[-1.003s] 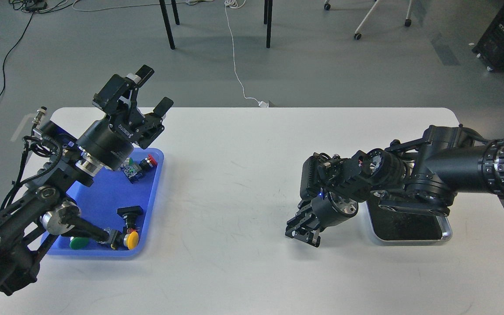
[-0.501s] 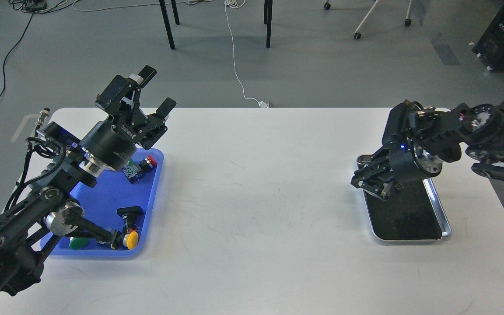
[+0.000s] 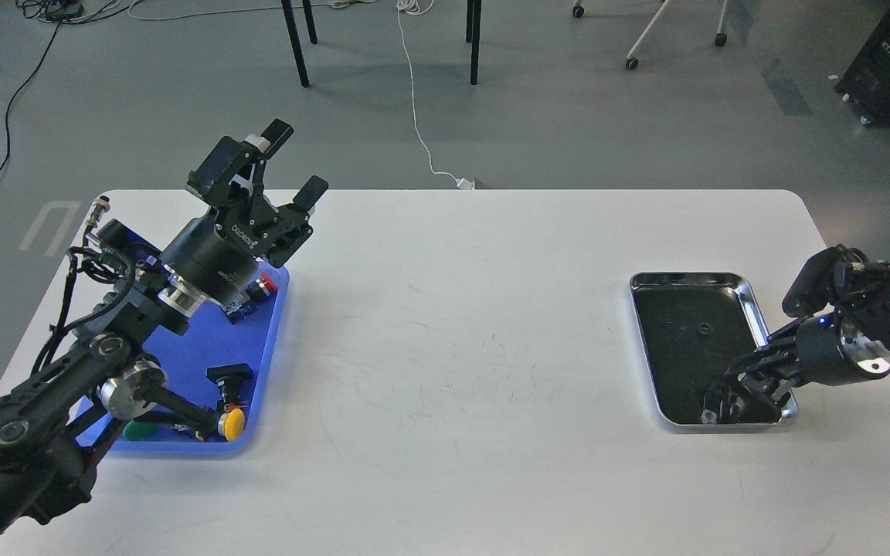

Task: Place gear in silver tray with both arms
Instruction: 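Carry the gear over the silver tray and open the right gripper, then raise the right gripper away from the silver tray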

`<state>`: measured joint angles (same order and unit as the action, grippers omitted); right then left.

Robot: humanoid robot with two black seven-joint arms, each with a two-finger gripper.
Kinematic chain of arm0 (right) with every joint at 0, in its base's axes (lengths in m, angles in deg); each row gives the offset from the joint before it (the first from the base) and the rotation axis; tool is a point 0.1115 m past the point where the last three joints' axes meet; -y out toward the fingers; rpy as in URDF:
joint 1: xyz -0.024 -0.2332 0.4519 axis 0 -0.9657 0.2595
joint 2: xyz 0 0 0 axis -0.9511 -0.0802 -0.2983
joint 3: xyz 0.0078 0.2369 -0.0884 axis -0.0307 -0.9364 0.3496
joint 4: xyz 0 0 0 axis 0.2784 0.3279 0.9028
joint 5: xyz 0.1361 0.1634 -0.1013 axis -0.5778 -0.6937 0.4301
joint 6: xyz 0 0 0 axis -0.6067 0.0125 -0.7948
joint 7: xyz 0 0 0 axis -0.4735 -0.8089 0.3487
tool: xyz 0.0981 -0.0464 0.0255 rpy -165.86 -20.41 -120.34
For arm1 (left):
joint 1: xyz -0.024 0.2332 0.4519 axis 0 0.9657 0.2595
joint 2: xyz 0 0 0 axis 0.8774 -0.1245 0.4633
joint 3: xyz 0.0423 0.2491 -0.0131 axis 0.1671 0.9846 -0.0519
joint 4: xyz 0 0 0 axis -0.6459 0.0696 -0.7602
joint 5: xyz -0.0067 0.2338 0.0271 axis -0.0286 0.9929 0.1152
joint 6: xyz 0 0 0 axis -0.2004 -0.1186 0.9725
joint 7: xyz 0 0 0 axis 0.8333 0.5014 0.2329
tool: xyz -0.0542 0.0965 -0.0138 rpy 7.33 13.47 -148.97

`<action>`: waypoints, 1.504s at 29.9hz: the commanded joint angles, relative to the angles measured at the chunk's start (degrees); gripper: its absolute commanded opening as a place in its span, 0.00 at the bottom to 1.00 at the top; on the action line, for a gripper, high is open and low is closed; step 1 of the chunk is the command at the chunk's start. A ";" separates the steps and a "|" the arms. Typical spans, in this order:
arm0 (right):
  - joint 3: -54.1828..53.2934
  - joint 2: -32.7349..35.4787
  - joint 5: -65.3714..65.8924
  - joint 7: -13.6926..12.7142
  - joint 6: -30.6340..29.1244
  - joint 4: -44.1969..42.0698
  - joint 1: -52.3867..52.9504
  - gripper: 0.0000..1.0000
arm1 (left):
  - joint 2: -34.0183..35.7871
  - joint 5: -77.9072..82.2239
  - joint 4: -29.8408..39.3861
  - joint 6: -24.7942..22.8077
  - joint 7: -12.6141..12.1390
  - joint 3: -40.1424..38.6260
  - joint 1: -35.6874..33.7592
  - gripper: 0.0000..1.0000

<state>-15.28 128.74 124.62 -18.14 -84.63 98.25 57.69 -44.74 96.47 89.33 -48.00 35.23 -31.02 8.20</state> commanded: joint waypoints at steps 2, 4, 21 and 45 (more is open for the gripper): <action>-2.31 -1.38 -0.05 0.00 0.04 -0.69 -2.20 0.25 | -0.01 0.09 -0.01 0.02 0.00 0.13 0.26 0.97; -2.31 -1.82 -0.05 0.00 0.04 -1.13 -2.47 0.31 | 0.08 0.09 -0.01 0.11 0.00 0.04 0.35 0.97; -20.40 2.40 -21.43 0.00 1.00 0.01 -6.06 0.97 | 0.35 0.09 0.08 -0.24 0.00 0.04 1.57 0.97; -45.72 -7.27 -100.42 0.00 -11.12 2.20 -28.13 0.99 | -13.27 -0.17 -6.69 8.72 -8.76 -10.32 9.57 0.98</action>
<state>-58.44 121.88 24.21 -18.15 -94.98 100.02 30.66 -56.75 96.46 83.76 -39.18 27.13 -38.83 16.78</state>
